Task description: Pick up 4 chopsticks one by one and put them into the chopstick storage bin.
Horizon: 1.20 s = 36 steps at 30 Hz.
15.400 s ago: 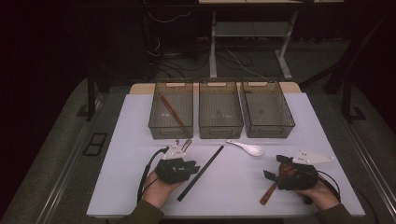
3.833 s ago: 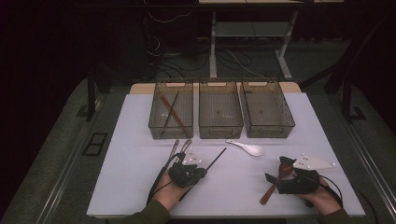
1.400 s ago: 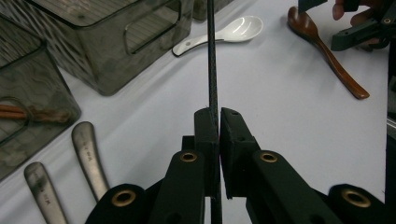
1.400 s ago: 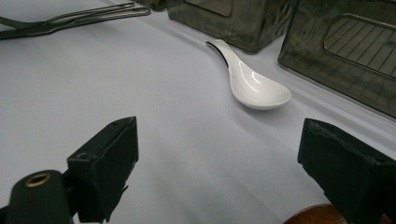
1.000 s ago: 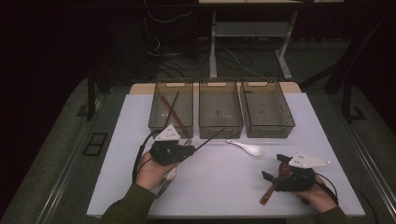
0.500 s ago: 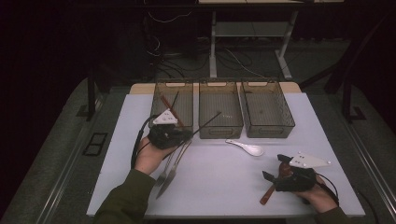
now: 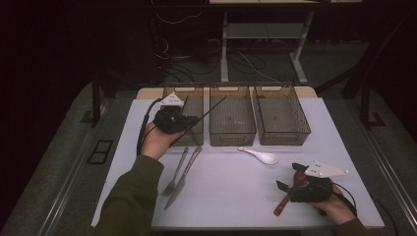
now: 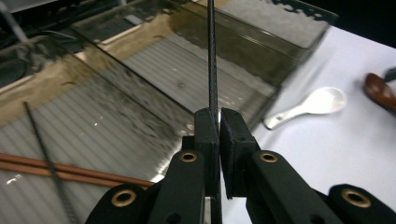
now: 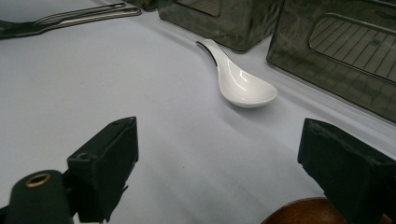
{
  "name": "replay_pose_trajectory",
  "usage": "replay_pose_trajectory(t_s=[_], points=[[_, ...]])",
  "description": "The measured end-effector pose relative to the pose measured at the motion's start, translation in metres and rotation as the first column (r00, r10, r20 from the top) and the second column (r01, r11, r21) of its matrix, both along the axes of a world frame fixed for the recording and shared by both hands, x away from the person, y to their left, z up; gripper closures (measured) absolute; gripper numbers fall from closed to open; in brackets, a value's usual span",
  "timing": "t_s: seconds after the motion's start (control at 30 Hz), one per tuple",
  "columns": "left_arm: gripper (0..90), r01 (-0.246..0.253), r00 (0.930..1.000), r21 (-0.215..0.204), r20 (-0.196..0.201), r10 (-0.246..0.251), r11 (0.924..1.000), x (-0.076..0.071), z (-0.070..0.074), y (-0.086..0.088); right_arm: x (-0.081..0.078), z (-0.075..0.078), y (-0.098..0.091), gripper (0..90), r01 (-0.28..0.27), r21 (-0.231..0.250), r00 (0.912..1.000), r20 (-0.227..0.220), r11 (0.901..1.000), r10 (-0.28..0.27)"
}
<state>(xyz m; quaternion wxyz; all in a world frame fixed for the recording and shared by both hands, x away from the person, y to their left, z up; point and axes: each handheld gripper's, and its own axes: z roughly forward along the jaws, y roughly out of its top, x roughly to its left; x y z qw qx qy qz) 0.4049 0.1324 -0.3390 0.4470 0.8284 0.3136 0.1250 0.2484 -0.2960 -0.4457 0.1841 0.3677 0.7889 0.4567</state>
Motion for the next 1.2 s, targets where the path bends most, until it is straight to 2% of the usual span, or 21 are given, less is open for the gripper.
replay_pose_trajectory(t_s=[0.17, 0.27, 0.37, 0.5, 0.6, 0.77, 0.9, 1.0, 1.07, 1.2], points=[[85.6, -0.047, 0.9988, 0.047, 0.011, 0.047, 0.9978, 0.02, 0.002, 0.004, 0.0, 0.0, -0.001, 11.9, 0.001, 0.002, 1.0, -0.001, 1.0, -0.001], [85.6, -0.074, 0.9972, 0.048, 0.02, 0.073, 0.9961, 0.031, 0.002, 0.008, 0.0, 0.0, -0.001, 11.9, 0.002, 0.004, 1.0, -0.003, 1.0, -0.002], [85.6, -0.098, 0.9951, 0.068, 0.025, 0.096, 0.9929, 0.041, 0.002, 0.011, -0.001, 0.0, -0.001, 11.9, 0.003, 0.005, 1.0, -0.003, 1.0, -0.003], [85.6, -0.134, 0.9905, 0.059, 0.039, 0.132, 0.9892, 0.054, -0.001, 0.018, -0.001, 0.0, -0.001, 11.9, 0.002, 0.006, 1.0, -0.002, 1.0, -0.002], [85.5, -0.157, 0.9874, 0.047, 0.032, 0.155, 0.9865, 0.06, -0.008, 0.026, -0.001, 0.0, -0.002, 11.9, 0.003, 0.008, 1.0, -0.002, 1.0, -0.003], [85.5, -0.173, 0.9849, 0.059, 0.01, 0.173, 0.9831, 0.067, -0.022, 0.032, -0.001, -0.001, -0.002, 11.9, 0.001, 0.008, 1.0, -0.008, 1.0, -0.001], [85.5, -0.182, 0.983, 0.086, -0.012, 0.183, 0.9796, 0.069, -0.034, 0.035, -0.001, -0.001, -0.002, 11.9, 0.002, 0.008, 1.0, -0.008, 1.0, -0.002], [85.3, -0.201, 0.9781, 0.096, -0.033, 0.205, 0.9748, 0.069, -0.042, 0.038, -0.001, -0.001, -0.003, 11.9, 0.005, 0.008, 0.9999, -0.009, 1.0, -0.005], [83.9, -0.218, 0.9742, 0.104, -0.035, 0.223, 0.9703, 0.069, -0.045, 0.04, -0.001, -0.001, -0.003, 11.9, 0.006, 0.008, 0.9999, -0.009, 0.9999, -0.006], [75.5, -0.227, 0.9725, 0.104, -0.028, 0.231, 0.9682, 0.067, -0.045, 0.042, -0.001, -0.001, -0.003, 11.9, 0.003, 0.004, 1.0, -0.008, 1.0, -0.003]])
